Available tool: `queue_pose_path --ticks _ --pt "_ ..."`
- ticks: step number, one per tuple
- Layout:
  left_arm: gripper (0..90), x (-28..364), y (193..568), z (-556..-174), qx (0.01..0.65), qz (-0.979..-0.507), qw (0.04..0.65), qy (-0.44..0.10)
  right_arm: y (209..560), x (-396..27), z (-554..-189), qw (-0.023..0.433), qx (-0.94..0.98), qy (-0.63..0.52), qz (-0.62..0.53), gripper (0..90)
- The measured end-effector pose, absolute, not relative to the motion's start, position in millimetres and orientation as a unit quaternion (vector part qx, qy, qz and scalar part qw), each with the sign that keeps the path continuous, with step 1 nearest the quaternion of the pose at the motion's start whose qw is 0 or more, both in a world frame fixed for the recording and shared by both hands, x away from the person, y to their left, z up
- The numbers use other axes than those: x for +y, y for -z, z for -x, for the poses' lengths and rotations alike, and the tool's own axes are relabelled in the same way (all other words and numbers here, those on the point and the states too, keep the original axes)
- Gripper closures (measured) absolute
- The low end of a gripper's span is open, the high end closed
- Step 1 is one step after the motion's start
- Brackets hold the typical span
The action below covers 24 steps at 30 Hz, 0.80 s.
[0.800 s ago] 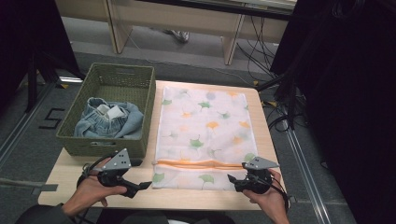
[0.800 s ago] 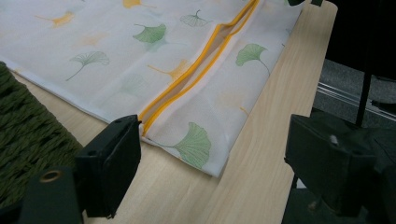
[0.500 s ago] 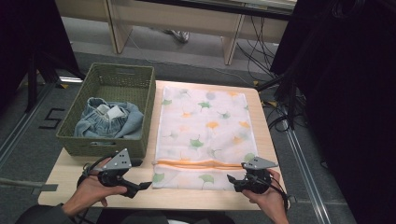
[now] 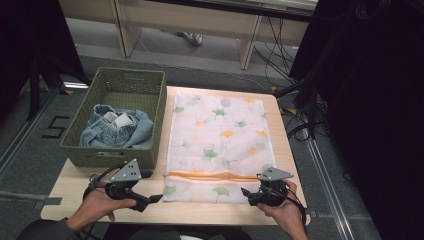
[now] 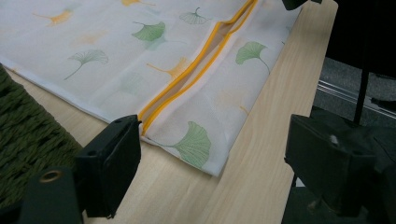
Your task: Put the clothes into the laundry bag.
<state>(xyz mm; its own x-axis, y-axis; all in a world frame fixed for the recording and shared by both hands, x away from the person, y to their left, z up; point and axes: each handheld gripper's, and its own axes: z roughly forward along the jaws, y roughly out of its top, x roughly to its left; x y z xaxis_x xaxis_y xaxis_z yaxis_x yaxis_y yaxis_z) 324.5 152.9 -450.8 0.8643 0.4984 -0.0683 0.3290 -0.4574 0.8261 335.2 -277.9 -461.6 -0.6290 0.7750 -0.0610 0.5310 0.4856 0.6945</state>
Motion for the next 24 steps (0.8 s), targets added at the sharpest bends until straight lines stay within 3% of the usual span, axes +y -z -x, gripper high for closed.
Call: queue_pose_path --ticks 4,9,24 --pt "17.7 153.4 450.7 -325.7 0.235 -0.856 0.452 -0.088 462.0 -274.1 -341.6 0.199 0.854 -0.324 -0.354 20.9" --pt "17.7 150.9 452.3 -324.8 0.247 -0.851 0.455 -0.09 465.6 -265.3 -350.0 0.21 0.867 -0.296 -0.34 24.7" --pt "17.8 151.7 451.8 -326.5 0.25 -0.854 0.447 -0.09 476.9 -227.3 -387.1 0.217 0.905 -0.236 -0.279 47.9"
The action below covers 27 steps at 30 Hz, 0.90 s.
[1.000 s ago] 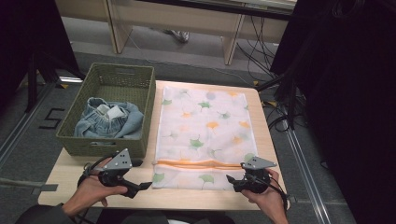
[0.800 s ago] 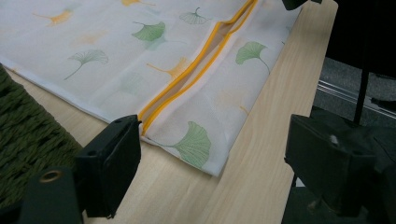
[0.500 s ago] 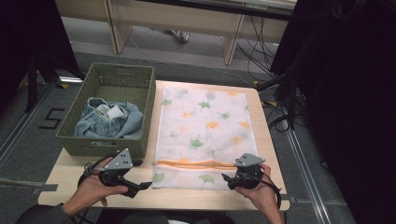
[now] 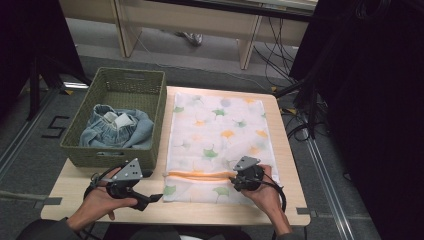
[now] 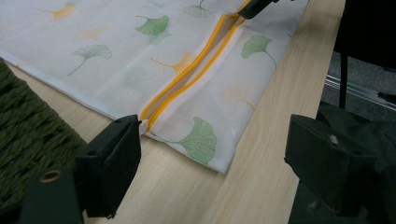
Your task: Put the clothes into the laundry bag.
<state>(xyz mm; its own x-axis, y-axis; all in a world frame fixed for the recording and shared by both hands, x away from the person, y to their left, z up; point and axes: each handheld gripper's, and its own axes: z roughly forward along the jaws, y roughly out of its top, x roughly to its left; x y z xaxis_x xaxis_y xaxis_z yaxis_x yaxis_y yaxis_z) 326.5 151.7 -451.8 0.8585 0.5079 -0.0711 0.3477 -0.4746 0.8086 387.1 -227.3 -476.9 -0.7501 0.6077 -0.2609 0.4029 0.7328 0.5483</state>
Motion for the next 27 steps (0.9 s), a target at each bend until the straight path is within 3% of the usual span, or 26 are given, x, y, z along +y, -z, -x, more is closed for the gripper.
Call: queue_pose_path --ticks 8,9,15,27 --pt "18.1 151.2 451.5 -326.4 0.253 -0.852 0.449 -0.092 489.0 -206.2 -404.4 0.234 0.923 -0.197 -0.233 61.2" --pt "18.3 151.2 451.6 -326.6 0.252 -0.852 0.449 -0.092 490.8 -202.4 -407.1 0.232 0.921 -0.195 -0.246 67.9" --pt "19.3 154.1 449.2 -328.3 0.254 -0.85 0.45 -0.1 481.8 -199.9 -421.8 0.246 0.91 -0.218 -0.254 82.3" --pt "21.2 185.9 406.5 -336.9 0.286 -0.825 0.458 -0.169 454.0 -203.8 -426.3 0.254 0.891 -0.267 -0.265 87.4"
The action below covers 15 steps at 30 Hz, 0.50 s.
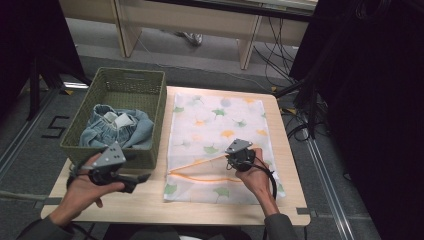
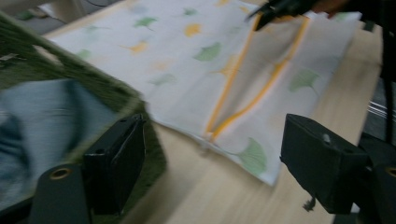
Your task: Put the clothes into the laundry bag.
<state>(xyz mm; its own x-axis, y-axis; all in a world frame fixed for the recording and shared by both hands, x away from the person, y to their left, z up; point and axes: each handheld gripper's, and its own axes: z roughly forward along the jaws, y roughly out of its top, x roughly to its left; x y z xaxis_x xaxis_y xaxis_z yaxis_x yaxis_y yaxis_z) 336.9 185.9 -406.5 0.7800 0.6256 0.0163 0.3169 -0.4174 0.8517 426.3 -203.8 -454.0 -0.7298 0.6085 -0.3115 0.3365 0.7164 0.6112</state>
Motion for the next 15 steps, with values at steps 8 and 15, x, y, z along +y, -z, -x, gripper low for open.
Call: queue_pose_path --ticks 8,15 --pt "18.0 236.1 366.5 -409.3 0.348 -0.832 0.372 -0.222 444.3 -206.2 -426.6 0.254 0.884 -0.278 -0.278 87.2" --pt "17.9 241.6 387.2 -473.0 0.395 -0.847 0.301 -0.186 445.7 -205.1 -427.0 0.25 0.886 -0.277 -0.274 86.9"
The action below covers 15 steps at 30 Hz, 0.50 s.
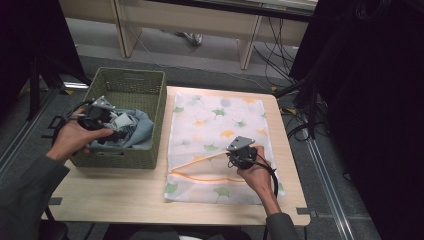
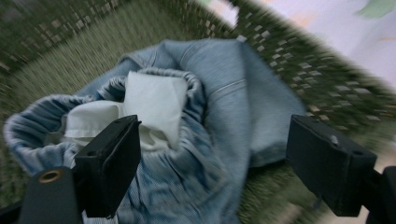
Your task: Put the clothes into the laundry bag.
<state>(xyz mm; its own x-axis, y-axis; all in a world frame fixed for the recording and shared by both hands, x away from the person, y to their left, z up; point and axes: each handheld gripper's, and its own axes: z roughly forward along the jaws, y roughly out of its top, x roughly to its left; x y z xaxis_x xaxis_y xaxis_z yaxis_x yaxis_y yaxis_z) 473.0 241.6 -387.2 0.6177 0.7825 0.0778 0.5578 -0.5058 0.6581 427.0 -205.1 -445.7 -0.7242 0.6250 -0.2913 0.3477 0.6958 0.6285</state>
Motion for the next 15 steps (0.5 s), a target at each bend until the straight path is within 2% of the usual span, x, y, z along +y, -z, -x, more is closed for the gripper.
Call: queue_pose_path --ticks 1,4,6,8,9,11,13,15 --pt "18.4 239.0 391.0 -489.0 0.393 -0.854 0.276 -0.198 446.4 -205.1 -427.6 0.249 0.887 -0.276 -0.274 86.9" --pt "18.3 234.1 397.7 -501.8 0.389 -0.859 0.265 -0.2 447.6 -205.9 -428.2 0.247 0.889 -0.276 -0.269 86.9" --pt "17.9 228.8 406.3 -512.3 0.392 -0.858 0.277 -0.181 447.9 -206.6 -428.8 0.248 0.889 -0.276 -0.268 86.9" --pt "17.6 221.8 415.1 -519.4 0.39 -0.867 0.257 -0.172 447.9 -206.8 -427.6 0.246 0.887 -0.275 -0.278 86.9" --pt "17.0 217.4 422.2 -524.0 0.407 -0.873 0.221 -0.155 448.8 -206.2 -427.2 0.241 0.888 -0.274 -0.279 86.9" --pt "15.2 216.6 426.5 -526.7 0.416 -0.87 0.218 -0.149 449.2 -206.1 -428.1 0.244 0.89 -0.273 -0.271 86.8" --pt "14.5 219.4 439.4 -534.3 0.428 -0.872 0.21 -0.107 449.7 -204.7 -427.6 0.241 0.893 -0.27 -0.267 86.5" --pt "14.1 219.9 444.9 -536.7 0.429 -0.874 0.211 -0.088 449.9 -204.7 -427.4 0.238 0.894 -0.269 -0.267 86.4"
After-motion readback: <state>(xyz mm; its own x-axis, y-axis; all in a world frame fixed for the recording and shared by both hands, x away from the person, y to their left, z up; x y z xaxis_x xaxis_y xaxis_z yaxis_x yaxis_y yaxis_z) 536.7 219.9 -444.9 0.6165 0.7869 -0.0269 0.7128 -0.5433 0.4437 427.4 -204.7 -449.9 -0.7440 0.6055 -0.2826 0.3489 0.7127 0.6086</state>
